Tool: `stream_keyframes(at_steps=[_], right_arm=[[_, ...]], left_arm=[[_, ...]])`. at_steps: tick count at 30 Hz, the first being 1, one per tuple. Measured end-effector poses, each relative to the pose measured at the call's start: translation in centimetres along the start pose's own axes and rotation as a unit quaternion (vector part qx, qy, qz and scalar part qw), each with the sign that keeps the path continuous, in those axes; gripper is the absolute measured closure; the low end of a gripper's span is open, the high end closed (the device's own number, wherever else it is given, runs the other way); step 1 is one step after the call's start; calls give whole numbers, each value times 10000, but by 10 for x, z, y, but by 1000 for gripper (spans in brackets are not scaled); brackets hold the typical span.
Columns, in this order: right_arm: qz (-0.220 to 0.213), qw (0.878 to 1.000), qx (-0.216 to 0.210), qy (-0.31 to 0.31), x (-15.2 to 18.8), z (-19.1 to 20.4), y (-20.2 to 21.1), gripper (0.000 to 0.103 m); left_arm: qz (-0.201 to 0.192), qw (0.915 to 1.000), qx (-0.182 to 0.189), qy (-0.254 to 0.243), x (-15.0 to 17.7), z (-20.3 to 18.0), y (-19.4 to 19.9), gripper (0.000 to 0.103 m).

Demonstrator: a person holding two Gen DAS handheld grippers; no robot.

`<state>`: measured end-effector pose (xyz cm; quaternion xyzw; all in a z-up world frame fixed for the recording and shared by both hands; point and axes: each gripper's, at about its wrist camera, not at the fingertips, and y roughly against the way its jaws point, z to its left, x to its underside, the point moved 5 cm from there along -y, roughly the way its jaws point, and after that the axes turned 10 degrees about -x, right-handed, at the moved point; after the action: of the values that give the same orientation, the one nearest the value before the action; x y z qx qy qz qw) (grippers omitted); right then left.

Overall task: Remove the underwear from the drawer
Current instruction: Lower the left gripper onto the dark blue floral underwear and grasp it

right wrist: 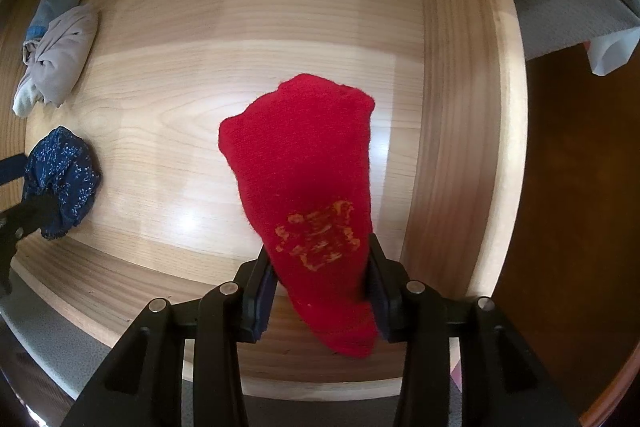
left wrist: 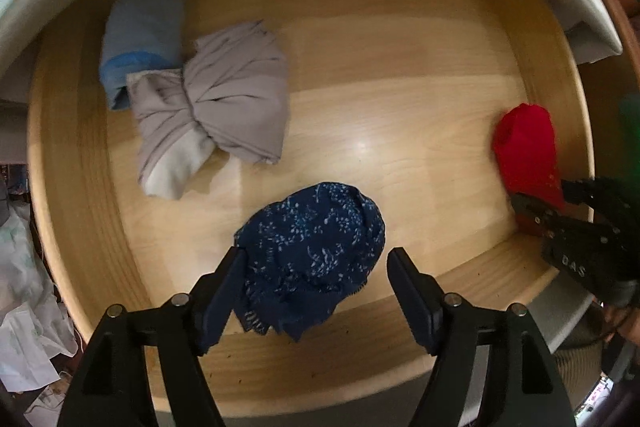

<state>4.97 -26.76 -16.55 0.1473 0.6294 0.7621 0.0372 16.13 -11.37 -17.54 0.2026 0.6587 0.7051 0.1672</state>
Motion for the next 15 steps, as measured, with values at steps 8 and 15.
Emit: stream_keyframes(at_steps=[8, 15], right_arm=[[7, 10000, -3, 3, -1, 2, -1, 62], [13, 10000, 15, -1, -1, 4, -4, 61]], left_arm=[[283, 9992, -235, -124, -12, -5, -21, 29], [537, 9977, -414, -45, -15, -7, -36, 29]])
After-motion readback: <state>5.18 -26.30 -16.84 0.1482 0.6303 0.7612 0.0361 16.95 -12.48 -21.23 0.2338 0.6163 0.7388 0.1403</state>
